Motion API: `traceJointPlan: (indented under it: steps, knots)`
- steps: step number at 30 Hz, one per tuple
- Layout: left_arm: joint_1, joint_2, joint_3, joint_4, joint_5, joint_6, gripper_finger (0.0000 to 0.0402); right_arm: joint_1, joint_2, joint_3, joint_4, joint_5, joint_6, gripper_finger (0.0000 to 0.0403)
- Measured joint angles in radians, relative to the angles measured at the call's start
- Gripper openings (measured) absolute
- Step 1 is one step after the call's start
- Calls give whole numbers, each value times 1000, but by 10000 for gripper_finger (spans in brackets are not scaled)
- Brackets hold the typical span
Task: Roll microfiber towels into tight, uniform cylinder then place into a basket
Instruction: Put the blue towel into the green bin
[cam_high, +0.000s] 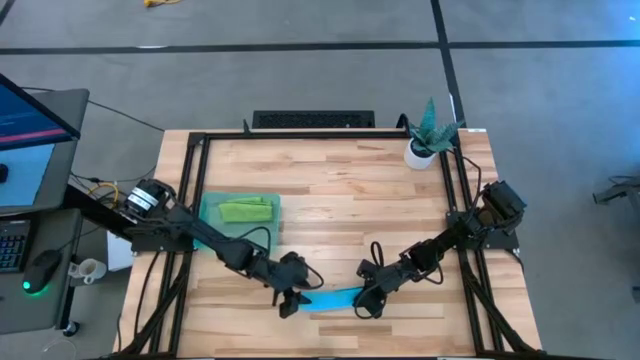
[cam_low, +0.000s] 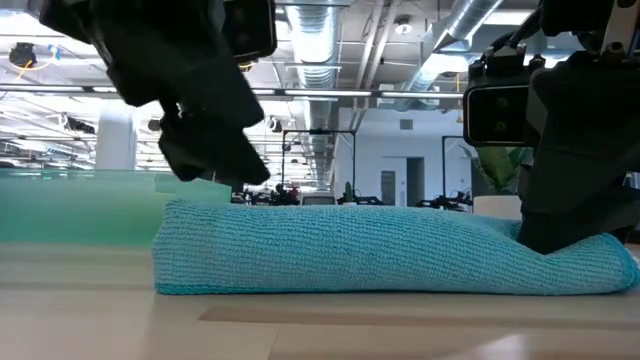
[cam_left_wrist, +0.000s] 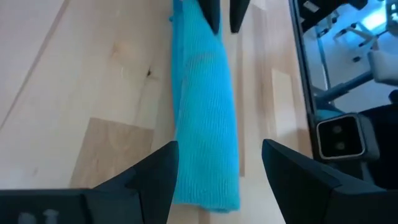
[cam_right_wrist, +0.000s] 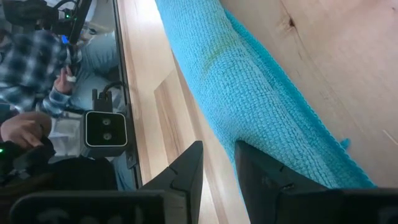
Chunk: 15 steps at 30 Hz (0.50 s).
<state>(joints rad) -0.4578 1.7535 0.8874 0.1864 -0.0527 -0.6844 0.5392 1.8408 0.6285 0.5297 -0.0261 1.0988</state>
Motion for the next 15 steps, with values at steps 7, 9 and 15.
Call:
traceJointPlan:
  steps: [7, 9, 15]
  knots:
    - [-14, 26, 0, 12, -36, -11, 224, 0, 0, 0, 0, -1, 0, 118]
    - [-13, 57, -1, 20, -42, -30, 224, 0, 0, 0, 0, 0, 0, 118]
    - [-11, 150, 41, 39, -32, -34, 224, 0, 0, 1, -1, -2, 0, 118]
